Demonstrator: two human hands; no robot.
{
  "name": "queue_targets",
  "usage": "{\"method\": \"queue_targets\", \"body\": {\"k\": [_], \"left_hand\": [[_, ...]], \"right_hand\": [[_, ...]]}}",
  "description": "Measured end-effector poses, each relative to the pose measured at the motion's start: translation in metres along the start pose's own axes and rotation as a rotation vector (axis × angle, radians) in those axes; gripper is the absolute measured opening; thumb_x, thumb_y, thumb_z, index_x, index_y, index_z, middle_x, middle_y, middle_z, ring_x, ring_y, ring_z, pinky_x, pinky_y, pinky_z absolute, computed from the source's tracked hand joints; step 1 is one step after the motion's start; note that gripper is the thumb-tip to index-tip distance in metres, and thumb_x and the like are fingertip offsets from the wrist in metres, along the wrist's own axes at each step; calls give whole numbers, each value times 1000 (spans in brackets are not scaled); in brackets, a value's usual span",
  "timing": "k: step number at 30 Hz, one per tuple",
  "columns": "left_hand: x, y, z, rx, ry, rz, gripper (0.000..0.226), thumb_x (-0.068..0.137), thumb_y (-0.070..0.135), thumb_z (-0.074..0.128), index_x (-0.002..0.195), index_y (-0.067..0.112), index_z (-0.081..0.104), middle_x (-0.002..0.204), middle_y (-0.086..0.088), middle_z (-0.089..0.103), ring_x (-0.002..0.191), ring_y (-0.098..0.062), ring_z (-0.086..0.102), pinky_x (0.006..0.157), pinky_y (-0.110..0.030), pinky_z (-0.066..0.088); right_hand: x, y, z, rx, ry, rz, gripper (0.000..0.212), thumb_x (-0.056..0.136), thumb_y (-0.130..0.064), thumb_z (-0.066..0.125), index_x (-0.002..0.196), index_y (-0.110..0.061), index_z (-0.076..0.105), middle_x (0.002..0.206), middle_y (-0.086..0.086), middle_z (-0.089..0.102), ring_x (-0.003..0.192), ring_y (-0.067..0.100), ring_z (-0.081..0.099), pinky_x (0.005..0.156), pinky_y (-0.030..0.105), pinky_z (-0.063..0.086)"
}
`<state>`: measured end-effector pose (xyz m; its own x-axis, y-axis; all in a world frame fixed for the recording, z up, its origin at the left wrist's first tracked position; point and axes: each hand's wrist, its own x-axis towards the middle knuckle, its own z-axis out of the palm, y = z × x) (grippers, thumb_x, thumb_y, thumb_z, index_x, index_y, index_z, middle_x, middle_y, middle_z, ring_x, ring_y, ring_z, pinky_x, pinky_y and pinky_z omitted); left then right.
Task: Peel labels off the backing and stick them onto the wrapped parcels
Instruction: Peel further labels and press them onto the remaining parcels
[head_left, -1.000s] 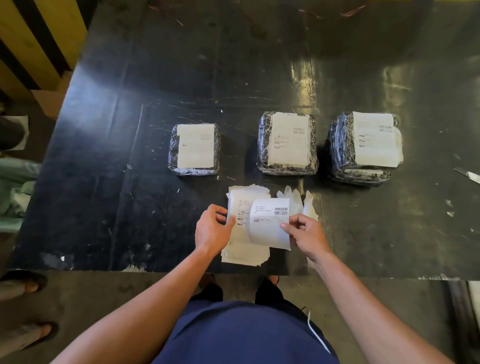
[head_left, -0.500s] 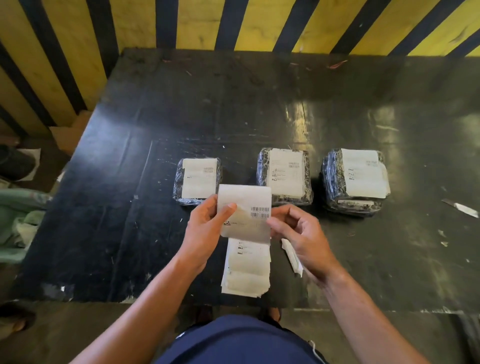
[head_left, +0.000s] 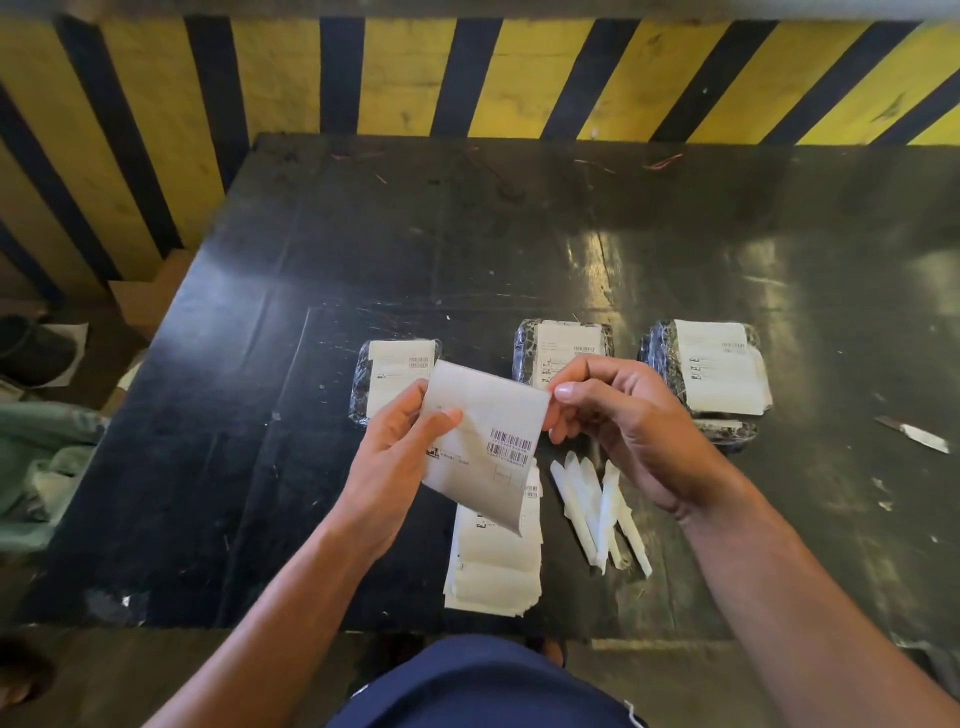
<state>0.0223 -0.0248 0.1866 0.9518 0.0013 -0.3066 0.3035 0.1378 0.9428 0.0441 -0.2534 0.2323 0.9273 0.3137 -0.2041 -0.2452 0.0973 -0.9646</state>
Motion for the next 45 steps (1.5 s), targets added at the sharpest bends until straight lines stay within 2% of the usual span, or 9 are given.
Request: {"method": "queue_targets", "body": {"k": [12, 19, 27, 30, 33, 35, 37, 40, 45], "left_hand": [[0, 1, 1, -29, -64, -10, 20, 88, 28, 64, 102, 31, 77, 102, 5, 77, 95, -8, 71, 85, -36, 48], [1, 2, 0, -87, -148, -42, 28, 89, 24, 65, 115, 15, 69, 98, 6, 75, 93, -7, 70, 77, -25, 51], [3, -2, 1, -77, -180, -69, 32, 90, 28, 63, 111, 4, 65, 99, -7, 72, 92, -17, 69, 82, -35, 50], [3, -4, 3, -58, -169, -89, 36, 91, 30, 61, 114, 3, 64, 97, -6, 71, 89, -14, 69, 79, -31, 51], [3, -8, 7, 46, -116, -72, 33, 96, 29, 66, 126, 14, 65, 109, -4, 74, 99, -14, 71, 91, -34, 55], [0, -9, 12, 174, -11, 12, 27, 99, 24, 71, 126, 28, 66, 115, 1, 72, 107, -9, 70, 95, -26, 56], [-6, -6, 18, 212, 66, 145, 25, 97, 18, 73, 120, 27, 68, 112, 3, 71, 104, -5, 70, 88, -16, 54], [-13, 1, 22, 140, -17, 243, 19, 93, 23, 73, 110, 14, 71, 103, -2, 75, 100, -16, 73, 89, -23, 57], [-16, 2, 23, 139, -126, 220, 29, 88, 27, 79, 109, 7, 72, 101, -9, 77, 99, -31, 75, 91, -37, 62]], "right_hand": [[-2, 2, 0, -1, -16, -14, 12, 88, -13, 66, 80, -11, 75, 79, 15, 72, 71, 23, 62, 74, 31, 52], [-3, 2, 4, 86, -52, 0, 13, 89, -12, 65, 81, -9, 74, 77, 14, 71, 70, 22, 61, 73, 32, 52], [-6, 6, 14, 227, -77, 31, 12, 88, -11, 64, 80, -8, 72, 71, 11, 68, 66, 19, 60, 72, 32, 49], [-5, 8, 18, 230, -79, 31, 12, 89, -12, 64, 79, -10, 72, 70, 10, 66, 66, 18, 59, 72, 31, 49], [-6, 11, 20, 237, -75, 22, 15, 89, -12, 64, 78, -11, 73, 68, 10, 66, 64, 17, 58, 70, 29, 48], [-5, 15, 23, 234, -46, 9, 15, 89, -11, 64, 76, -12, 72, 68, 10, 65, 63, 18, 56, 68, 29, 46], [-4, 20, 27, 221, 9, -5, 15, 87, -11, 65, 73, -13, 72, 66, 10, 64, 61, 17, 54, 65, 27, 45], [-2, 27, 29, 166, 90, -25, 17, 84, -11, 67, 70, -16, 73, 63, 10, 63, 60, 16, 52, 68, 31, 43], [-1, 35, 32, 138, 129, -5, 11, 82, -13, 71, 72, -14, 75, 64, 10, 63, 60, 16, 53, 69, 35, 43]]}}
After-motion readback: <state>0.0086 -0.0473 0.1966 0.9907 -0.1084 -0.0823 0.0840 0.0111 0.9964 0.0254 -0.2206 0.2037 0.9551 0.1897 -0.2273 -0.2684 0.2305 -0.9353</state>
